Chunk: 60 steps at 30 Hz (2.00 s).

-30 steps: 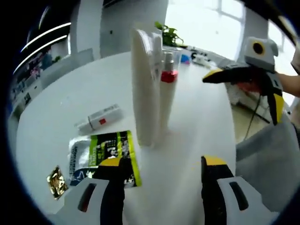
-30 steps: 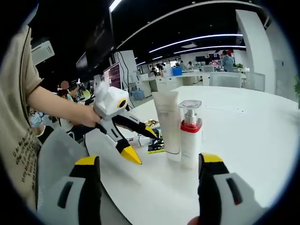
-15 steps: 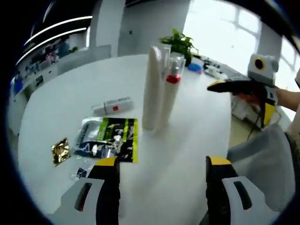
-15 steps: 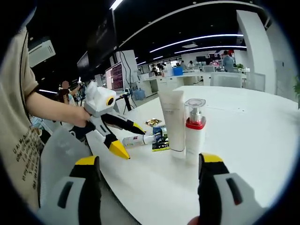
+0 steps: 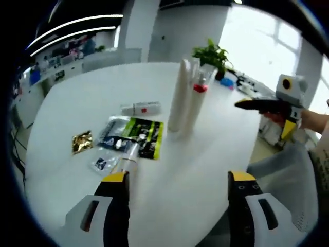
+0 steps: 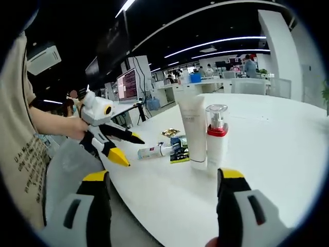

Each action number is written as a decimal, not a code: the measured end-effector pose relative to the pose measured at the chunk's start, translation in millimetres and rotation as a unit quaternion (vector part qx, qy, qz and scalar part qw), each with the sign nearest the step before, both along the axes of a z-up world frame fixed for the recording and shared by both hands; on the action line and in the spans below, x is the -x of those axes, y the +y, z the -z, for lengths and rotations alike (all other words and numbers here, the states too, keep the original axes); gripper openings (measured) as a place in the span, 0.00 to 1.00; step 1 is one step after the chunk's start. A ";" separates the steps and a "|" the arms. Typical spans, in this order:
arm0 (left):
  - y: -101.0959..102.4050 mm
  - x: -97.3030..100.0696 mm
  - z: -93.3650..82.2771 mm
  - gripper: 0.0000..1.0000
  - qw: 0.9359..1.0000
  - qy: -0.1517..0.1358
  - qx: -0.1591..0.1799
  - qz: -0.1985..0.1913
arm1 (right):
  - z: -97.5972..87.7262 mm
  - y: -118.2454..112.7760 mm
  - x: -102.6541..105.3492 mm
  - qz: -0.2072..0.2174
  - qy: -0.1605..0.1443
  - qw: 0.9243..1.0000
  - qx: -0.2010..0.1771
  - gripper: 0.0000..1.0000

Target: Arrange the skincare products in the storage area until every visible bottle or jar stands upright without overlapping.

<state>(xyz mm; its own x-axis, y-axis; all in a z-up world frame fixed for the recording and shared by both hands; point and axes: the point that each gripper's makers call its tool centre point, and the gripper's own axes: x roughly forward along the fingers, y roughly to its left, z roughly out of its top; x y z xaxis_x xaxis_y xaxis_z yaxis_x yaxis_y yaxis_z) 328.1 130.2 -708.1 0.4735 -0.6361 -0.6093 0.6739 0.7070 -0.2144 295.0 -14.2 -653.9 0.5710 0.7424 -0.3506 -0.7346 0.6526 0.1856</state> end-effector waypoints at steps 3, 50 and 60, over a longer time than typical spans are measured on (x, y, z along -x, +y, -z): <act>7.7 5.0 -1.4 0.75 1.000 0.001 -0.001 -0.018 | 0.8 -0.9 3.1 -0.006 0.000 1.000 0.003 0.85; 71.6 51.6 -0.4 0.74 0.997 0.024 -0.009 -0.078 | -13.4 31.3 21.0 0.076 0.033 0.996 -0.032 0.82; 89.3 43.3 4.3 0.73 0.996 0.030 -0.030 -0.082 | -15.5 50.2 30.7 0.075 0.026 0.996 -0.037 0.83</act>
